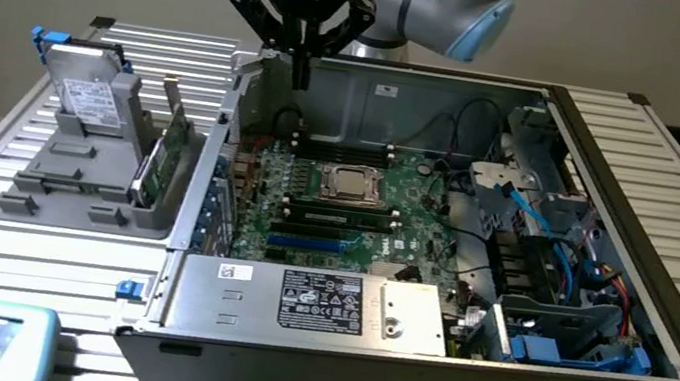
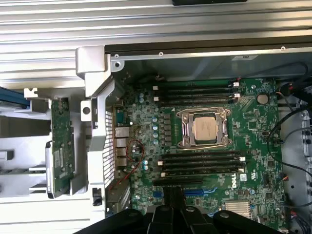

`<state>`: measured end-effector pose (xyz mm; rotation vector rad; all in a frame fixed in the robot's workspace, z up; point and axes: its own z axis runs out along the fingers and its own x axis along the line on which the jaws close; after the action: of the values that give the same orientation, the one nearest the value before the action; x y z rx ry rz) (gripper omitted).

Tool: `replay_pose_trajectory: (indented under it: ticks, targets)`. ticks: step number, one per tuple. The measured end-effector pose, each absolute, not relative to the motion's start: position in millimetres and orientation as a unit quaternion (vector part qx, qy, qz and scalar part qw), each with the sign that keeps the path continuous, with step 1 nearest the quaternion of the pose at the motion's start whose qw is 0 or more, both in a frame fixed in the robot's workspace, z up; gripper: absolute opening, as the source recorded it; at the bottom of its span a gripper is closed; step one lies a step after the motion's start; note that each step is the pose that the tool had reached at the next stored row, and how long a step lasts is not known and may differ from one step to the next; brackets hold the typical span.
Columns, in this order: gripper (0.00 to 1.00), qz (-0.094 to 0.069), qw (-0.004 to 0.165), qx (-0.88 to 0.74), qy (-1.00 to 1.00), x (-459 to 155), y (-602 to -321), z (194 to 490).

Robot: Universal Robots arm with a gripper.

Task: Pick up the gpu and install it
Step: 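Reach for the gpu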

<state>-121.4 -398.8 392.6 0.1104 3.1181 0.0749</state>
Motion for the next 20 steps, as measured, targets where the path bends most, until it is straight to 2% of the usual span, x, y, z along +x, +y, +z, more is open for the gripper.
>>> replay_pose_trajectory:
  ticks: [20]
  targets:
    - [0.12, 0.024, 0.01, 0.035, 0.999, -207.0, -399.6, 389.6]
